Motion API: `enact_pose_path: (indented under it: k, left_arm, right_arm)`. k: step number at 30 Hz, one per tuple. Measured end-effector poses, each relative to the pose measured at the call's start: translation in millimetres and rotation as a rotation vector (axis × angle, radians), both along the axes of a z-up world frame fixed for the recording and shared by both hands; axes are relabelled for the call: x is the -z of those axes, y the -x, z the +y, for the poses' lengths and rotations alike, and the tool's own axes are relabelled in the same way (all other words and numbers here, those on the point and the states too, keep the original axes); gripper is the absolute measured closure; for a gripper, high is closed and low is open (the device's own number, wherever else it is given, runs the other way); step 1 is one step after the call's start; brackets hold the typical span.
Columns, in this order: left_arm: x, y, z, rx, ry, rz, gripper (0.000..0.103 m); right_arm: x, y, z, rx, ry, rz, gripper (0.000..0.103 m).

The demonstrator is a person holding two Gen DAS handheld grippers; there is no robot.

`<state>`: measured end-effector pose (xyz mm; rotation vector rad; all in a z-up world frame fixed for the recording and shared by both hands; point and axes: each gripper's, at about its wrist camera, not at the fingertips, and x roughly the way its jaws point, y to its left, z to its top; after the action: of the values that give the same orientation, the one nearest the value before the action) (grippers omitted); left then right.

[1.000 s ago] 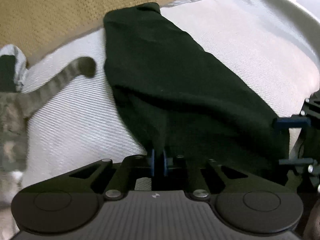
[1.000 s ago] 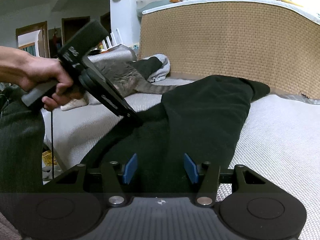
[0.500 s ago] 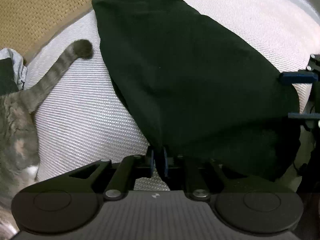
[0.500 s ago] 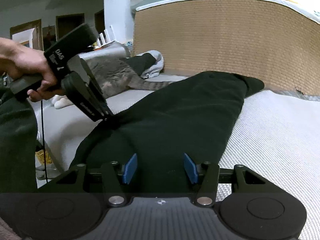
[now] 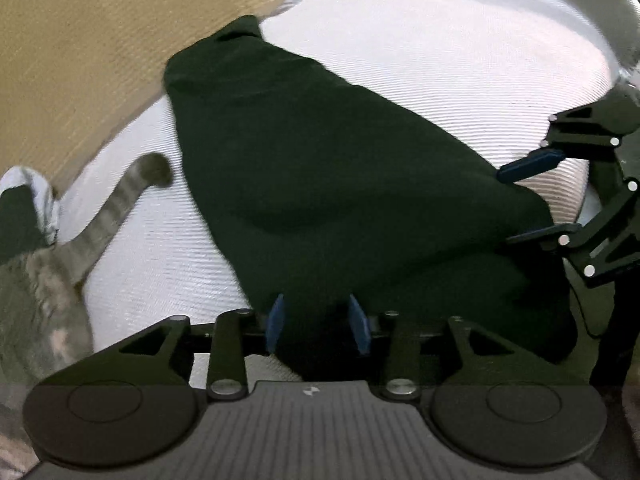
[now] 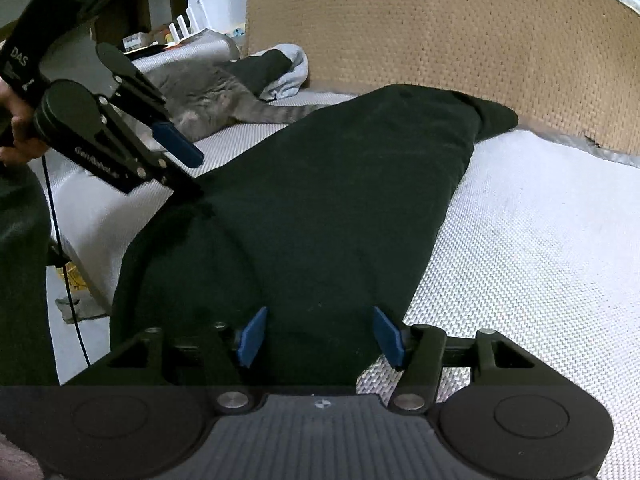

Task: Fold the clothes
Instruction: 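Fold the shirt bundle with the left gripper toward the right gripper while the right gripper presses it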

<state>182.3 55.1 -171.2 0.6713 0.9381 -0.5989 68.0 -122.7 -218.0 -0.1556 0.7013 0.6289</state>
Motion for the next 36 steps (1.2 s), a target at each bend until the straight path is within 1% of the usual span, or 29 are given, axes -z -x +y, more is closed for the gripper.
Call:
enact_pose_path:
  k: [2,4,6,7,8,10,11,12,15,17,22,27,30,36]
  left_arm:
    - [7.1,-3.8,-8.0,0.04,-0.024,0.046,0.062]
    - [22.1,-8.7,-14.6,0.089,-0.092,0.091,0.061]
    - [31.8,-14.5,-13.1,0.086,-0.109,0.12,0.061]
    - [36.7,-17.5,-12.3,0.085,-0.118,0.135,0.06]
    - [40.4,-20.7,-10.7,0.077,-0.119,0.15,0.059]
    - [39.5,-29.0,-1.7,0.022,-0.068,0.187,0.058]
    - [39.8,-32.1,0.4,0.001,-0.056,0.202,0.058]
    - [40.1,-35.4,-1.5,-0.016,-0.06,0.211,0.058]
    - [49.4,-35.1,-19.8,0.014,-0.154,0.196,0.056]
    - [50.4,-38.1,-22.6,0.005,-0.173,0.205,0.056]
    - [51.4,-40.5,-12.8,-0.061,-0.113,0.22,0.055]
    - [53.7,-38.0,-19.3,-0.076,-0.127,0.193,0.055]
    - [52.5,-37.2,-17.2,-0.078,-0.126,0.198,0.055]
    - [53.1,-33.2,-12.7,-0.077,-0.114,0.193,0.055]
  right_arm:
    - [2.1,-2.9,-4.1,0.007,-0.023,0.027,0.041]
    - [5.4,-6.8,-8.0,0.013,-0.048,0.053,0.04]
    - [6.4,-8.6,-10.1,0.016,-0.063,0.068,0.04]
    - [5.8,-8.0,-8.5,0.017,-0.055,0.066,0.04]
    - [5.2,-7.4,-6.9,0.017,-0.046,0.063,0.04]
    - [4.9,-5.5,-4.0,0.013,-0.025,0.051,0.04]
    - [4.7,-5.1,-4.0,0.014,-0.022,0.047,0.04]
    - [4.4,-5.0,-3.8,0.016,-0.022,0.048,0.04]
    - [2.9,-5.4,-2.6,0.023,-0.01,0.057,0.04]
    - [2.8,-4.8,-1.0,0.022,0.004,0.056,0.04]
    - [0.9,-6.4,1.4,0.039,0.021,0.076,0.04]
    - [-2.1,-7.6,7.1,0.047,0.058,0.099,0.039]
    - [-2.6,-9.1,5.9,0.052,0.083,0.128,0.036]
    - [-3.8,-4.7,1.0,0.049,0.094,0.157,0.036]
